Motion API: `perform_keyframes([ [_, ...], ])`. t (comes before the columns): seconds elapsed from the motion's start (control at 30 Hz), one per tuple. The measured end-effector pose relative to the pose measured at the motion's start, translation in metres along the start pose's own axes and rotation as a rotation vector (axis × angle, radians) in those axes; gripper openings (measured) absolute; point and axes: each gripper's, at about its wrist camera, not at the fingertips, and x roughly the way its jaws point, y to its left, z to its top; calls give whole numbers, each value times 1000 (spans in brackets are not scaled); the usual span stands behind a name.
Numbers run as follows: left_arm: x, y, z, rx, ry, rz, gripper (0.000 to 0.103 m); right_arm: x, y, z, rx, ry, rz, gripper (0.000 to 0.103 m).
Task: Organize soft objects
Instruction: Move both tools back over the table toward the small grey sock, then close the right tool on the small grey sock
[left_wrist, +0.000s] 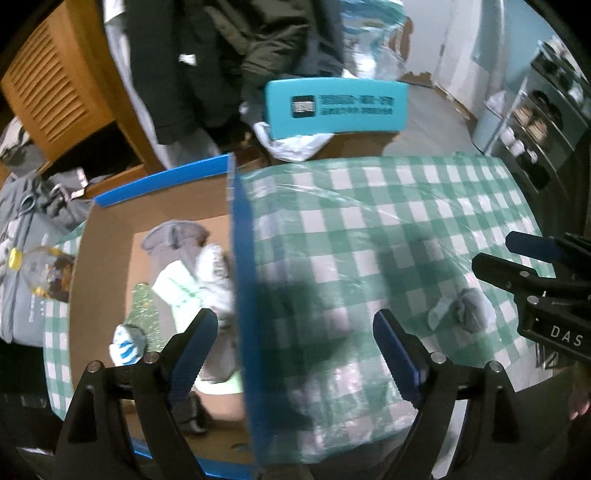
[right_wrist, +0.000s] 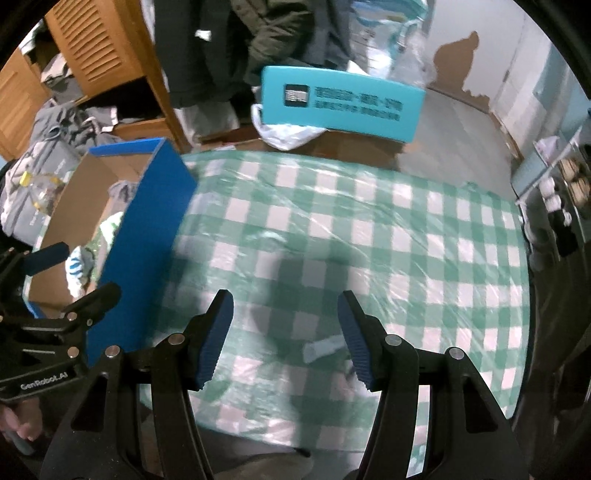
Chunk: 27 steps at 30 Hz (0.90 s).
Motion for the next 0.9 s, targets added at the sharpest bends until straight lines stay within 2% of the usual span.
perform_keyframes([
  [0.47, 40, -80, 7, 137, 83, -35, 87, 23, -73, -38, 128, 81, -23, 58],
  [0.9, 86, -104, -3, 164, 177, -61, 87, 59, -94, -62, 172, 177, 3, 58],
])
